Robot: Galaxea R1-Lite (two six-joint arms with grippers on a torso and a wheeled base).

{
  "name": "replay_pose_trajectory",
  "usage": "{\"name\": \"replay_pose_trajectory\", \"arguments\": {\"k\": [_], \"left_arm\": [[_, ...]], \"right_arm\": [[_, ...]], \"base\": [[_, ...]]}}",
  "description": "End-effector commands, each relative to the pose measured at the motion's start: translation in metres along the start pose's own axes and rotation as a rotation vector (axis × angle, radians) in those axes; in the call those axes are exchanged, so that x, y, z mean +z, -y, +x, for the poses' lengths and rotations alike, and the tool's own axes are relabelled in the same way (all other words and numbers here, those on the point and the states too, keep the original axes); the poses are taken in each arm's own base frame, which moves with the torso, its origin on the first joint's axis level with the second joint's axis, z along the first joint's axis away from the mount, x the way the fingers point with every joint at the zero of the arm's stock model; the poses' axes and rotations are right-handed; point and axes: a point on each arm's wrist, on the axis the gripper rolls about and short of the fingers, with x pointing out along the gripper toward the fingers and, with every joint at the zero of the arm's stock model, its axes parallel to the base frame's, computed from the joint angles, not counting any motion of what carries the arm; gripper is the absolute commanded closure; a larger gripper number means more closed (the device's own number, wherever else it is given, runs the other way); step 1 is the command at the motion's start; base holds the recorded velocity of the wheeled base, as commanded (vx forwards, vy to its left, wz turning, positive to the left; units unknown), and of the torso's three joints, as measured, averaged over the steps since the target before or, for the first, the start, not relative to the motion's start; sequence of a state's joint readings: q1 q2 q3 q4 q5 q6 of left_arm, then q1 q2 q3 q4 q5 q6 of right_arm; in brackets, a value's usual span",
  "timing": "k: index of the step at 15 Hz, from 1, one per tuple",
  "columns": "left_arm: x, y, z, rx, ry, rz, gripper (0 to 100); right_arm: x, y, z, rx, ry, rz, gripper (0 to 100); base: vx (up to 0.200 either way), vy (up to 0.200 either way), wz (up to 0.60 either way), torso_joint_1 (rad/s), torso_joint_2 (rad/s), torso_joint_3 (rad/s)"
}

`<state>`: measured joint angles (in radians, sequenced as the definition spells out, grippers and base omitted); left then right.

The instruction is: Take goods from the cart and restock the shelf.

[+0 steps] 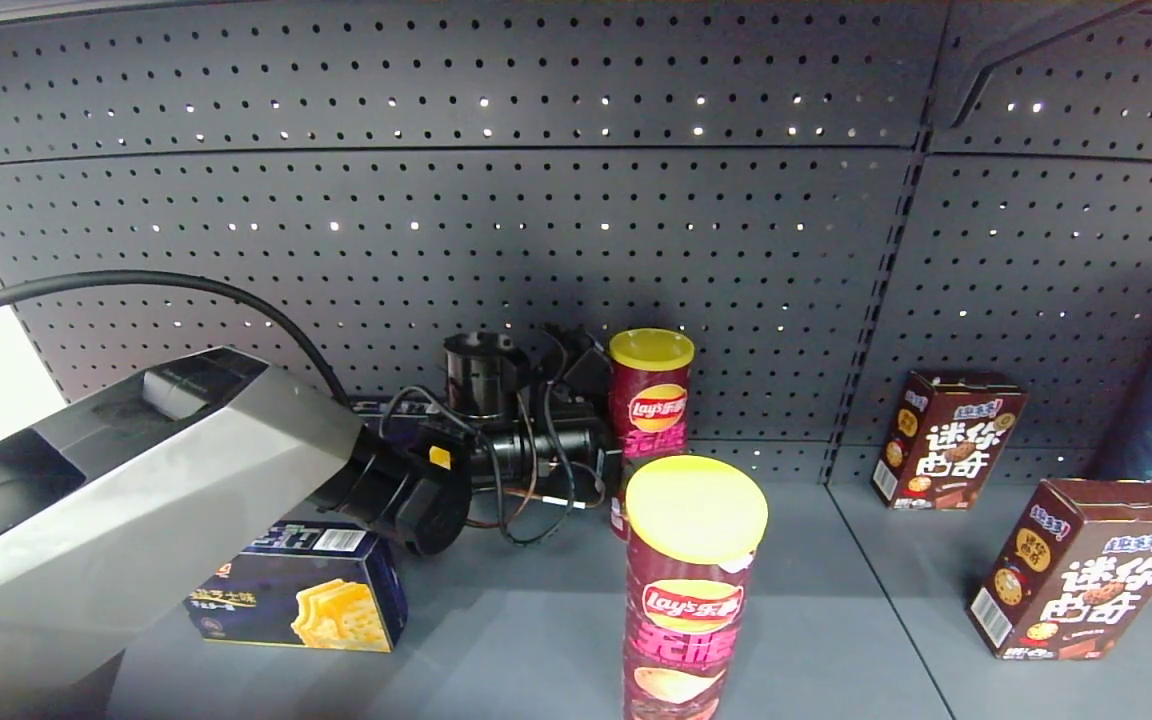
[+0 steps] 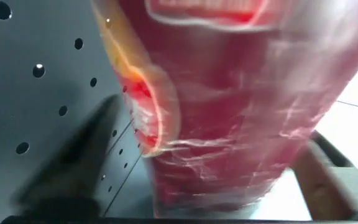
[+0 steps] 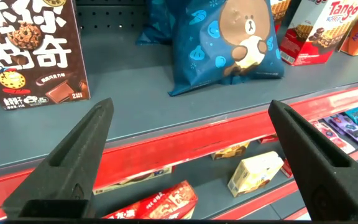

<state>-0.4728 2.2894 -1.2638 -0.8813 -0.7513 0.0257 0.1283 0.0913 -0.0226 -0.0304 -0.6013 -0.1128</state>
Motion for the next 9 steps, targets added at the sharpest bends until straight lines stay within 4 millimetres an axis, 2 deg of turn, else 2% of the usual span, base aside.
{"name": "replay_pose_trajectory", "arguments": {"k": [1,5,9], "left_arm": [[0.001,0.000,0.000,0.000,0.002,0.002,0],[-0.001,0.004,-0.006,0.001,-0.004,-0.002,0],[0.014,0.012,-0.019,0.008,0.010,0.009,0]], "right_arm": [[0.000,0.000,0.000,0.002,-0.001,-0.002,0],[0.000,0.000,0.000,0.001,-0.001,-0.002,0],[0.000,0.000,0.000,0.002,-0.001,-0.002,0]], "base": [[0.000,0.000,0.00,0.000,0.00,0.000],[0.000,0.000,0.00,0.000,0.00,0.000],[0.000,0.000,0.00,0.000,0.00,0.000]]}}
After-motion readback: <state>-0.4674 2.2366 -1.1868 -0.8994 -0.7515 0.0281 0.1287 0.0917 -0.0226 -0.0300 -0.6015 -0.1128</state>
